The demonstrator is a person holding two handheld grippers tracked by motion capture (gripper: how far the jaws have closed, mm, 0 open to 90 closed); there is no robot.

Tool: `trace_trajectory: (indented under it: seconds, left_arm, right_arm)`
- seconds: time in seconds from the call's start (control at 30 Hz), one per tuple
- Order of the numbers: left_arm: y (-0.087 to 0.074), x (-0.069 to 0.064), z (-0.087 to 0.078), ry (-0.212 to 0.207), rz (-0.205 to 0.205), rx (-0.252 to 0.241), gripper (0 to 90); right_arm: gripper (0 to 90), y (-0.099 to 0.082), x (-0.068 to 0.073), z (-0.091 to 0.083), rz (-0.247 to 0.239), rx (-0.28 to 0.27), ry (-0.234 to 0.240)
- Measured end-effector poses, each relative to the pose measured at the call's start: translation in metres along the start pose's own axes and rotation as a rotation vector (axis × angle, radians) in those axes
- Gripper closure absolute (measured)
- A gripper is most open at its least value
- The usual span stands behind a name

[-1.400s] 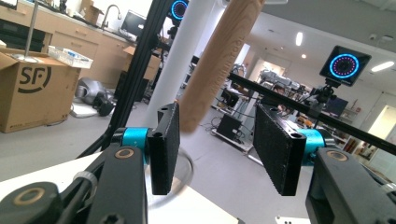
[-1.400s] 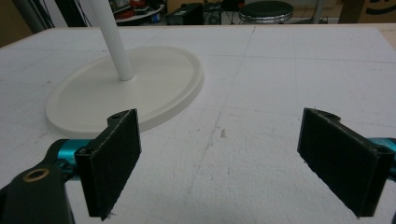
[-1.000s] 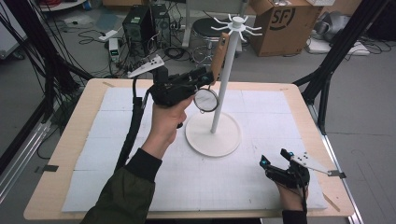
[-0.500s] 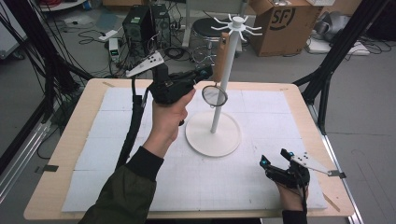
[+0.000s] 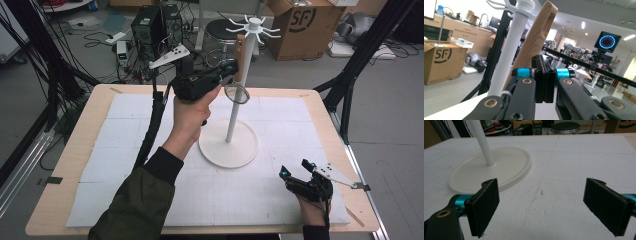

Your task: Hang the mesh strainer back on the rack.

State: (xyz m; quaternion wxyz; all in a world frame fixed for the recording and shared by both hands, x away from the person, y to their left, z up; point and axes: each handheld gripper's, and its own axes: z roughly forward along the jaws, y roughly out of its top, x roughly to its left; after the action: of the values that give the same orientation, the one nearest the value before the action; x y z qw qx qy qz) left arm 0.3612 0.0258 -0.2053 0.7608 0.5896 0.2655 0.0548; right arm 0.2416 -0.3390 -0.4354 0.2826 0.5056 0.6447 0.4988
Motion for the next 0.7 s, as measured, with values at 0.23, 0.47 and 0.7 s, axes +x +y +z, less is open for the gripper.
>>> trace_trajectory:
  seconds: [0.23,0.47,0.7]
  left_arm:
    - [0.006,-0.002,0.009,0.007,0.003,0.002,90.0]
    - [0.004,-0.008,0.006,-0.009,0.011,-0.003,90.0]
    - [0.006,-0.012,-0.006,-0.021,0.029,-0.027,79.3]
  right_arm:
    - [12.6,0.0,-0.002,-0.002,0.009,-0.008,-0.001]
    - [12.6,-0.001,-0.003,-0.003,0.009,-0.009,-0.004]
    - [12.6,0.0,0.0,-0.002,0.002,-0.003,-0.001]
